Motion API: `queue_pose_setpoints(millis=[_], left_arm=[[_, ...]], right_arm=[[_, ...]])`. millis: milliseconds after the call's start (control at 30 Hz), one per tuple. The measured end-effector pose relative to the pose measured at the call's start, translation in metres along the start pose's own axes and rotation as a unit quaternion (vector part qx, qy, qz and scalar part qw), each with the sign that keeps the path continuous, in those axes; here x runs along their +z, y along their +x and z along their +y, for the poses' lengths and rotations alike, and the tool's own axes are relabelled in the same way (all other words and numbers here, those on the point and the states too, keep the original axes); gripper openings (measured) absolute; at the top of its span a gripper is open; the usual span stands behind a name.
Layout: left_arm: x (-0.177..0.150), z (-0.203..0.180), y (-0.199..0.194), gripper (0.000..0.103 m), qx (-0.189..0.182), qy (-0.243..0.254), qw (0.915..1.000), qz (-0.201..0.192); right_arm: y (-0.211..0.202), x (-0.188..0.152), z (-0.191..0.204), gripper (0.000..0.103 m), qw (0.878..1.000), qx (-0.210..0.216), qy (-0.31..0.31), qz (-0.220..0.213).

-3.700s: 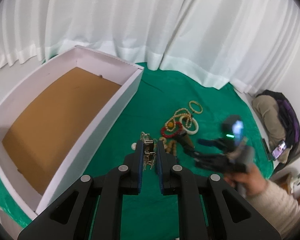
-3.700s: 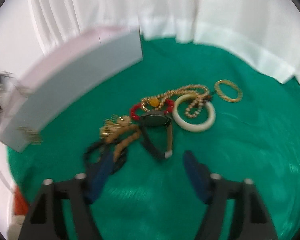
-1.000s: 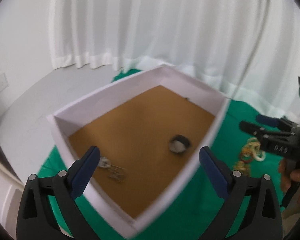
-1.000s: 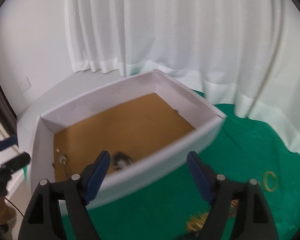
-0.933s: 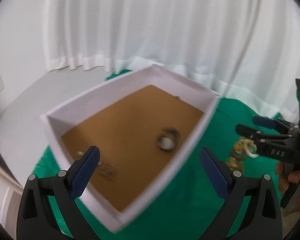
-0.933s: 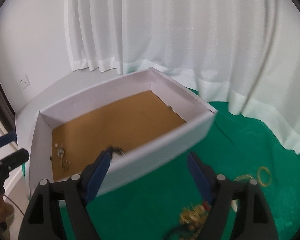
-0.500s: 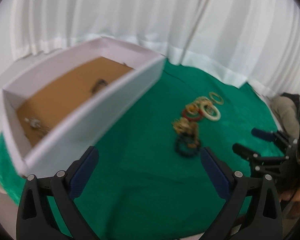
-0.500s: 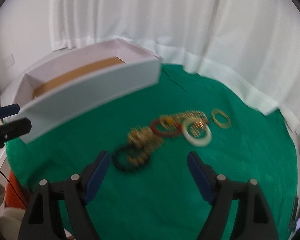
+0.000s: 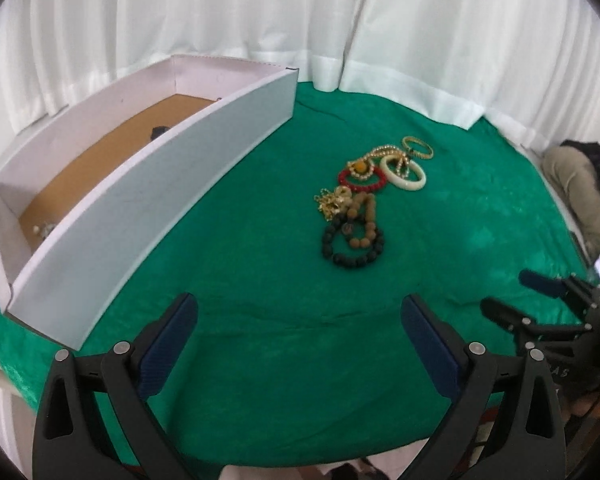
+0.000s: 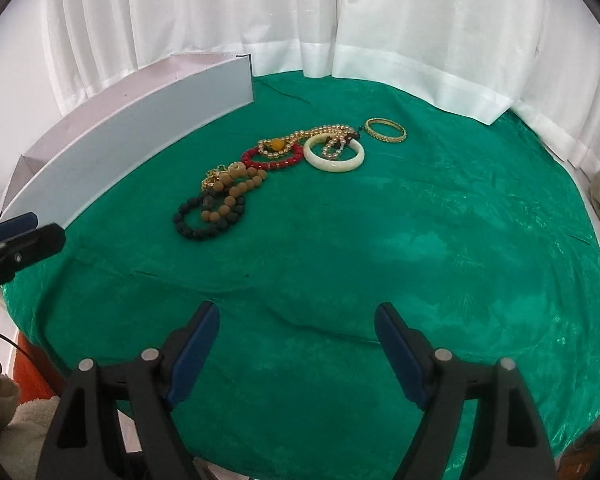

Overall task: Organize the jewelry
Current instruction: 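Move both open grippers back from the box toward the jewelry pile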

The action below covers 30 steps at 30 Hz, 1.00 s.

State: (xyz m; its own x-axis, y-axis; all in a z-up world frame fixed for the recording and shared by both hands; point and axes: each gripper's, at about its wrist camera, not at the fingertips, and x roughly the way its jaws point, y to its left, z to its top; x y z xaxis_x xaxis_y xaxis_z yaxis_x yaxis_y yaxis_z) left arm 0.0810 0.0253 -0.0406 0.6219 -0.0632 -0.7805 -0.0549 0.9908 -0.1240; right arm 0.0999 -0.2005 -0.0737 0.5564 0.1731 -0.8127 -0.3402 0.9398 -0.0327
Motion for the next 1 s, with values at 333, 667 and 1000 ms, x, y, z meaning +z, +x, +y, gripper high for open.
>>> queue_pose_setpoints(millis=[333,667,1000], left_arm=[[-0.005,0.010,0.009,0.101,0.008,-0.015,0.9997,0.016],[-0.005,0.012,0.012,0.101,0.020,-0.010,0.9996,0.019],[-0.005,0.014,0.012,0.101,0.017,-0.009,0.9995,0.024]], right_arm=[[0.003,-0.003,0.017,0.083,1.000,-0.010,-0.022,0.006],[0.002,-0.005,0.021,0.084,1.000,-0.012,-0.026,0.007],[-0.007,0.000,0.023,0.084,1.000,-0.007,-0.028,-0.001]])
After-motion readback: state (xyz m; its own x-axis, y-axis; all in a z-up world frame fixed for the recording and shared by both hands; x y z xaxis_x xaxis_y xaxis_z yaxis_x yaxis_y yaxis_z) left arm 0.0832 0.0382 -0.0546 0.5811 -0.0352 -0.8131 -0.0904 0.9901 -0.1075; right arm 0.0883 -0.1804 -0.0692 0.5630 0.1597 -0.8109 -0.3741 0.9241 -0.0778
